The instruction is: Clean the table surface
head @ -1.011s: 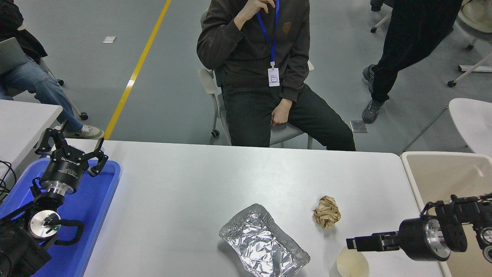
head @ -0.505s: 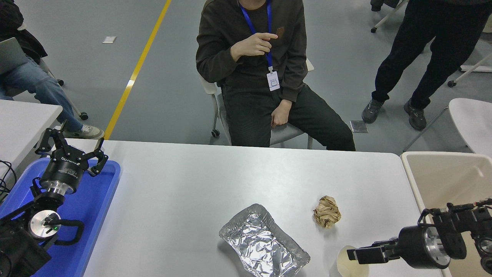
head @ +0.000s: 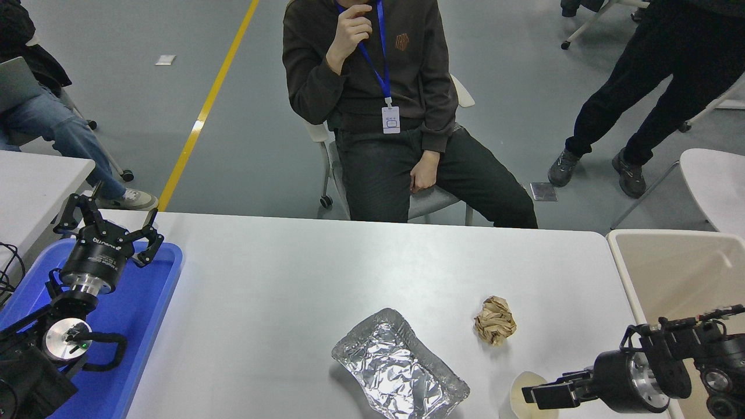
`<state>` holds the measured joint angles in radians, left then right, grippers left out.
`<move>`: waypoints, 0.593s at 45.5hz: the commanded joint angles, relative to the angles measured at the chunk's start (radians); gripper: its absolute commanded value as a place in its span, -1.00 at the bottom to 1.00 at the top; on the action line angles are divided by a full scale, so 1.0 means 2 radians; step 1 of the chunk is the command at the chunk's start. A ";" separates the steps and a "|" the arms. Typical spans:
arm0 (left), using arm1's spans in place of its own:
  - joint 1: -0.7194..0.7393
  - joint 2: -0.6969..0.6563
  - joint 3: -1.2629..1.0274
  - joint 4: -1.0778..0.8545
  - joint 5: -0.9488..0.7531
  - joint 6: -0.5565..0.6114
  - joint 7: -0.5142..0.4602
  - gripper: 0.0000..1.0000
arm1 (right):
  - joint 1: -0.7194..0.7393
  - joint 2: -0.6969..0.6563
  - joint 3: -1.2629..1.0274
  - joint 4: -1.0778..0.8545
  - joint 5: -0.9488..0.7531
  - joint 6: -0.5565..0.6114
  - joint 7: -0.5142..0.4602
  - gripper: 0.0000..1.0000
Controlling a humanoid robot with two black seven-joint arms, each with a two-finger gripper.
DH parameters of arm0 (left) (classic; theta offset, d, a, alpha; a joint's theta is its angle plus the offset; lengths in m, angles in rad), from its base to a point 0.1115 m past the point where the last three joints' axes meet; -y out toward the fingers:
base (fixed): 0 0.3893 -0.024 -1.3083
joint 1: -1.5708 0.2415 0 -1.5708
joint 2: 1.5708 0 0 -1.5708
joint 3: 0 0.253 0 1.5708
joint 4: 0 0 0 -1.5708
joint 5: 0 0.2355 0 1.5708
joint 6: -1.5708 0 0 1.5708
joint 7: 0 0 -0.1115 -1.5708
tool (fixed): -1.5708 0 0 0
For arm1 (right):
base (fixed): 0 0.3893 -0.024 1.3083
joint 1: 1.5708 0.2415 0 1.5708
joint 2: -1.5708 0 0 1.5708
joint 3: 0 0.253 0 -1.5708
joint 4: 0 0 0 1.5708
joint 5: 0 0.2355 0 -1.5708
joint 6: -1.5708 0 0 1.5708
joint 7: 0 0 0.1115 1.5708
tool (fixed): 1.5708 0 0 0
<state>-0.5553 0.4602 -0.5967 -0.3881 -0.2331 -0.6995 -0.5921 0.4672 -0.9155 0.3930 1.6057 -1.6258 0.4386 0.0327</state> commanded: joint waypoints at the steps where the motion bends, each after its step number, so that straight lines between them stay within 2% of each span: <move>1: 0.000 0.000 0.000 0.000 0.000 0.000 0.000 1.00 | -0.018 0.007 -0.002 -0.019 -0.023 -0.032 0.002 0.95; 8: 0.000 0.000 0.000 0.000 0.000 0.000 0.000 1.00 | -0.023 0.019 -0.008 -0.025 -0.032 -0.058 0.008 0.92; 13: 0.000 0.000 0.000 0.000 0.000 0.000 0.000 1.00 | -0.024 0.018 -0.012 -0.026 -0.032 -0.060 0.022 0.77; 16: 0.000 0.000 0.000 0.000 0.000 0.000 0.000 1.00 | -0.025 0.018 -0.012 -0.025 -0.032 -0.060 0.040 0.62; 18: 0.000 0.000 0.000 0.000 0.000 0.000 0.000 1.00 | -0.025 0.018 -0.012 -0.026 -0.033 -0.057 0.047 0.38; 20: 0.000 0.000 0.000 0.000 0.000 0.000 0.000 1.00 | -0.025 0.018 -0.015 -0.026 -0.033 -0.055 0.047 -0.14; 21: 0.000 0.000 0.000 0.000 0.000 0.000 0.000 1.00 | -0.024 0.017 -0.017 -0.026 -0.033 -0.054 0.048 -0.32; 23: 0.000 0.000 0.000 0.000 0.000 0.000 0.000 1.00 | -0.024 0.014 -0.021 -0.026 -0.033 -0.055 0.049 -0.45; 27: 0.000 0.000 0.000 0.000 0.000 0.000 0.000 1.00 | -0.024 0.013 -0.021 -0.026 -0.034 -0.055 0.051 -0.88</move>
<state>-0.5553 0.4602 -0.5967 -0.3881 -0.2330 -0.6995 -0.5921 0.4216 -0.8847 0.3637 1.5579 -1.6871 0.3339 0.1080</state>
